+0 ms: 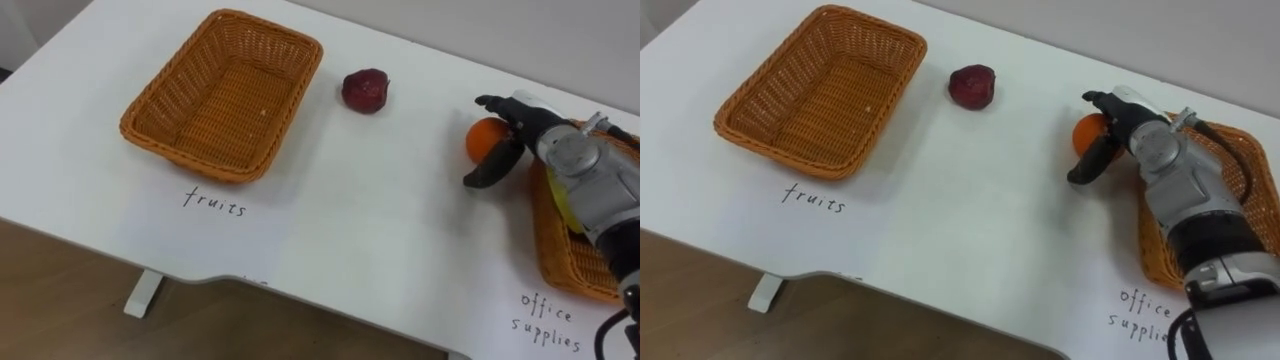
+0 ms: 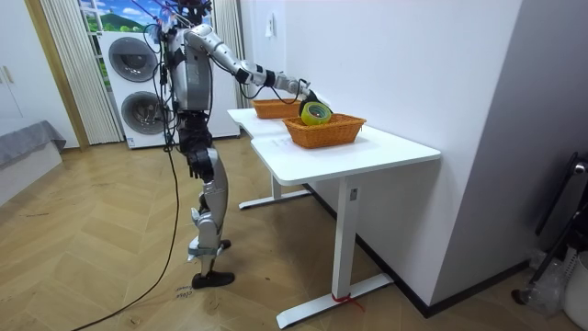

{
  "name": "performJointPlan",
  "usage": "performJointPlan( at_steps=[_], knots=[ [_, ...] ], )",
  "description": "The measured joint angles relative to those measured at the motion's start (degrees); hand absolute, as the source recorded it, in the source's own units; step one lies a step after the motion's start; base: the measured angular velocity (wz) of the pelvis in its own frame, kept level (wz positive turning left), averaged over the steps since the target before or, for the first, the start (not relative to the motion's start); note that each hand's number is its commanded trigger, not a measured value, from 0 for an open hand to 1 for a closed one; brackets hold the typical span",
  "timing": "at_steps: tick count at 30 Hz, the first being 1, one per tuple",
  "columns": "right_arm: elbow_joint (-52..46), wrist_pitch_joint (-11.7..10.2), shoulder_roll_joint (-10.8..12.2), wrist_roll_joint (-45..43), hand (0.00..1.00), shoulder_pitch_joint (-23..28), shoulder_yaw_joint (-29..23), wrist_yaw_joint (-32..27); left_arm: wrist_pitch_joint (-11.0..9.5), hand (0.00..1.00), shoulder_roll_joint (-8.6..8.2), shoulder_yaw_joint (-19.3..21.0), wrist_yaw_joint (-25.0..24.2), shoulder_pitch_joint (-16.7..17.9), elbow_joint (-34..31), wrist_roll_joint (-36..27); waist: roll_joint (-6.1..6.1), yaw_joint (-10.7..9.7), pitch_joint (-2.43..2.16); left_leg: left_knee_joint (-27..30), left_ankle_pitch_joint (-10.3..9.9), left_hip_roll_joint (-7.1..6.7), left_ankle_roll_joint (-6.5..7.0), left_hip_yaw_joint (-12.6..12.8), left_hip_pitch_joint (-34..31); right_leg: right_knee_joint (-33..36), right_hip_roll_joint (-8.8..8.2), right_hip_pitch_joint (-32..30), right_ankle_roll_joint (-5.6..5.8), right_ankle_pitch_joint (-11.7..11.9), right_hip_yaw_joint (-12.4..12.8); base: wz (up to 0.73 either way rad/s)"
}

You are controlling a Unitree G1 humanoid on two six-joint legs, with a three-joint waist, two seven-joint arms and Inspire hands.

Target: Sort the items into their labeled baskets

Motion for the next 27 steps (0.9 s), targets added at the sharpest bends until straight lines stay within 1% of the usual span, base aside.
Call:
performJointPlan(
  at_steps=[6,14,19,22,27],
  knots=[
    [0.2,-0.5,0.0,0.1,0.00,0.0,0.0,0.0,-0.1,0.00,0.00,0.0,-0.2,-0.1,0.1,0.0,0.39,0.0,-0.06,0.0,0.0,0.00,-0.01,0.0,0.0,0.0,0.01,0.0,0.00,0.0,0.0,0.00],
    [0.6,-0.6,0.0,0.6,0.00,0.0,0.0,0.0,-0.1,0.00,0.00,0.0,-0.4,-0.3,0.6,0.2,0.46,0.1,-0.04,0.1,0.0,0.00,-0.01,0.0,0.0,0.0,0.02,0.0,-0.01,0.0,0.0,0.00],
    [0.4,-0.5,0.0,-0.4,0.00,0.0,0.0,0.8,-0.1,0.00,0.04,0.1,-1.7,-0.6,1.6,0.3,0.42,0.0,-0.06,0.0,0.0,0.00,-0.01,-0.1,-0.1,0.0,0.01,0.0,-0.01,0.0,-0.2,0.00],
    [0.4,-0.4,0.0,-0.6,0.00,0.0,0.0,1.6,0.0,0.00,0.04,0.1,-1.9,-0.9,2.4,0.4,0.21,-0.1,-0.22,0.0,0.0,0.00,-0.01,-0.3,-0.1,0.0,0.02,0.0,-0.02,0.0,-0.4,0.00],
    [0.4,-0.2,0.0,-1.6,0.00,-0.4,0.0,2.9,0.0,0.00,0.04,0.1,-2.0,-1.2,2.4,0.4,0.14,-0.1,-0.27,0.1,0.0,0.01,-0.01,-0.3,-0.2,0.0,0.00,0.0,-0.03,0.0,-0.5,0.00]
  ],
)
